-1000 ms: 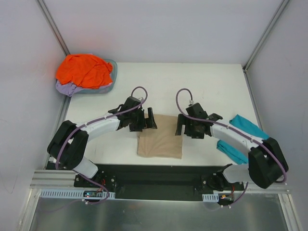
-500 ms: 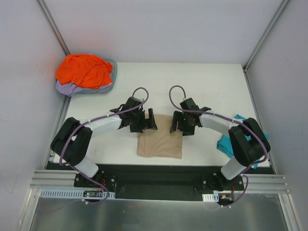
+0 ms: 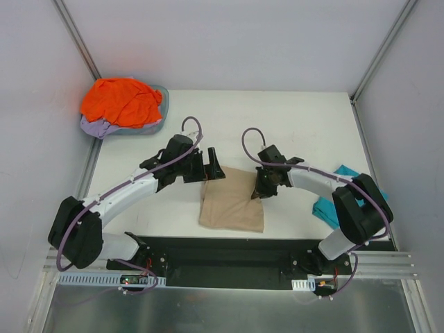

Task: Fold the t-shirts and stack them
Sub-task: Put the neatly folded tshirt into the corner of the board with the right arm

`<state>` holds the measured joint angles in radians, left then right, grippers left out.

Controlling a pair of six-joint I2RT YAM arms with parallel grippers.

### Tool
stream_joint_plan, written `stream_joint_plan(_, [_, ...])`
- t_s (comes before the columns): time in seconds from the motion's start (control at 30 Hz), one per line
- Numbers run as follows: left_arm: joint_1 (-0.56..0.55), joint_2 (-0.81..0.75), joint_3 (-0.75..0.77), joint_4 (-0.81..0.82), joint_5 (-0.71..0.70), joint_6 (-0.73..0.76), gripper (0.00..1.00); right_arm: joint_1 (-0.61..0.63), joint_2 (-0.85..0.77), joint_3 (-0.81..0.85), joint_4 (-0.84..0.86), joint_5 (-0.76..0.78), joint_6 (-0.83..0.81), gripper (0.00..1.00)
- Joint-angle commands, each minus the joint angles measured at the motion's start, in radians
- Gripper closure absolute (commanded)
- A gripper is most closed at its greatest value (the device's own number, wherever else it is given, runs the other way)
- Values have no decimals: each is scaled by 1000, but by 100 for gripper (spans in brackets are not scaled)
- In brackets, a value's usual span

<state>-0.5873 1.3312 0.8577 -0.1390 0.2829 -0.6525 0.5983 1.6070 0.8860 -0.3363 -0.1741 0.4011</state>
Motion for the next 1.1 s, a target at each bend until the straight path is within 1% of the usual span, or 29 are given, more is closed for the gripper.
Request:
stream_joint_plan(0.0, [3, -81, -19, -51, -97, 34, 1, 1, -174, 10, -306, 274, -25, 99])
stream_joint_plan(0.07, [3, -90, -22, -54, -105, 39, 1, -5, -215, 30, -397, 361, -4, 99])
stream_joint_plan(0.1, [4, -89, -20, -53, -109, 39, 1, -17, -248, 39, -494, 445, 5, 99])
stream_joint_plan(0.17, [3, -79, -19, -56, -108, 47, 1, -34, -272, 70, -593, 537, 39, 99])
stream_joint_plan(0.2, [4, -75, -17, -56, -106, 50, 1, -41, -292, 82, -687, 630, 59, 99])
stream_joint_plan(0.3, [3, -58, -9, -60, -102, 54, 1, -86, -330, 110, -829, 757, 102, 99])
stream_joint_plan(0.33, [3, -52, -9, -59, -100, 56, 1, -103, -341, 113, -848, 772, 101, 99])
stream_joint_plan(0.47, [3, -49, -9, -65, -109, 57, 1, -219, -384, 122, -874, 803, 58, 99])
stream_joint_plan(0.57, [4, -52, -8, -67, -113, 60, 1, -271, -395, 146, -871, 829, -2, 99])
stream_joint_plan(0.83, [4, -53, 3, -77, -114, 65, 1, -293, -368, 258, -869, 933, -137, 99])
stream_joint_plan(0.9, [3, -52, 4, -80, -114, 68, 1, -302, -364, 280, -880, 956, -140, 99])
stream_joint_plan(1.07, [3, -49, 6, -85, -120, 70, 1, -327, -380, 336, -883, 956, -166, 99])
